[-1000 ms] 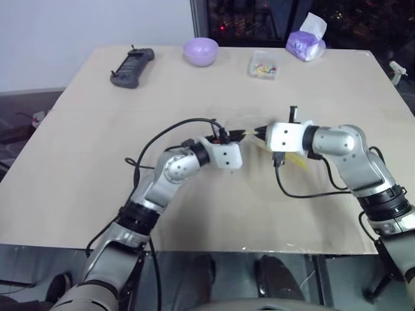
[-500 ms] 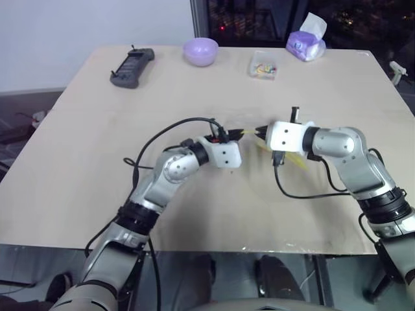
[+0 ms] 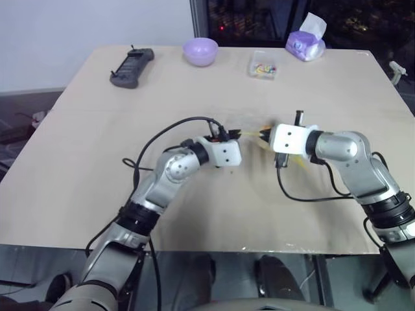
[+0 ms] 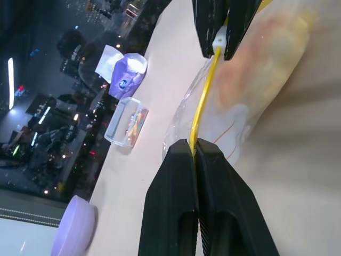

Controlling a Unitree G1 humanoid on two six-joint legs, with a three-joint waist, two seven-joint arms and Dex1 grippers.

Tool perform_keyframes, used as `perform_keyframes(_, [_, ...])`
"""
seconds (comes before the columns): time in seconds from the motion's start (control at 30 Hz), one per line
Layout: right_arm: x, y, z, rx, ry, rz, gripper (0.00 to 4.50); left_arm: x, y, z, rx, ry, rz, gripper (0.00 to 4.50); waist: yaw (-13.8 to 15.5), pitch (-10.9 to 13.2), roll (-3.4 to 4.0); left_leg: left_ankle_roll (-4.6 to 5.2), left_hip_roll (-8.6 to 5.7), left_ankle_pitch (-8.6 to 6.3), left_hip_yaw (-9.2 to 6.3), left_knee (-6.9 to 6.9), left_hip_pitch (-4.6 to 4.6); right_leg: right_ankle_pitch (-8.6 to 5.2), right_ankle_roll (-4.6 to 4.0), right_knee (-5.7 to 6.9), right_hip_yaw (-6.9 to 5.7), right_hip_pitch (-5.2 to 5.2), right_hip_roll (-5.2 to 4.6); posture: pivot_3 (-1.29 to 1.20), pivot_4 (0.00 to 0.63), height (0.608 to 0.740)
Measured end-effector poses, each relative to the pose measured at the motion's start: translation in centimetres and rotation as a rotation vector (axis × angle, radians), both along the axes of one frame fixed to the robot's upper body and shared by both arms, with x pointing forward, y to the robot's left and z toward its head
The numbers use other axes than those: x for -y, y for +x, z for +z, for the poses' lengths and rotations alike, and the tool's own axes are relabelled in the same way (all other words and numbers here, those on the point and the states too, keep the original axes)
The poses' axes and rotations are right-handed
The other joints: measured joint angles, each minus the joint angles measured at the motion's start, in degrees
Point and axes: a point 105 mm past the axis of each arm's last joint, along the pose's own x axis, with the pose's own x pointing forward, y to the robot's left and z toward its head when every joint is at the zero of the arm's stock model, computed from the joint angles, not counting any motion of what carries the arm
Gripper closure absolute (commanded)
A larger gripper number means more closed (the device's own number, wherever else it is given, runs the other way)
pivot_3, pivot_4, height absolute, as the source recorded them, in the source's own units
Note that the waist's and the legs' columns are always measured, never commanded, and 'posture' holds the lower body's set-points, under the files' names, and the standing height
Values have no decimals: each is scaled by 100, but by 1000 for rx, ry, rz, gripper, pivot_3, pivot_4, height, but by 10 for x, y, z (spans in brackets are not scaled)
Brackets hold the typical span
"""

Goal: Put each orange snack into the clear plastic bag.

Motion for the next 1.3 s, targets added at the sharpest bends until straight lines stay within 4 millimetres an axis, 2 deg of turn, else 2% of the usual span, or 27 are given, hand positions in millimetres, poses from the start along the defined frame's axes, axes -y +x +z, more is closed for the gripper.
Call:
perform_keyframes(0.37, [13, 3, -2, -5, -23, -55, 4488, -2, 2, -2, -14, 0, 22, 4500, 6, 0, 0, 0, 0, 0, 0, 0, 0, 0, 0, 0, 0, 0, 0, 0, 150, 740])
perform_keyframes(0.83, [53, -3, -15, -67, -72, -180, 4488, -2, 3, -8, -36, 10, 27, 4500, 12, 0, 0, 1, 0, 0, 1, 0, -1, 0, 0, -1, 1, 0, -1, 0, 150, 740])
perform_keyframes(1.03, [77, -7, -18, -81, -89, -246, 4488, 0, 1, -11, -43, 17, 20, 4500, 14, 0, -1, 1, 0, -1, 2, 0, -1, 0, 0, -1, 2, 0, -1, 0, 150, 740])
perform_keyframes(1.3, [85, -6, -15, -82, -78, -281, 4488, -1, 3, -11, -45, 17, 24, 4500, 11, 0, -1, 1, 0, -1, 3, 0, -1, 0, 0, -1, 1, 1, -1, 0, 150, 740])
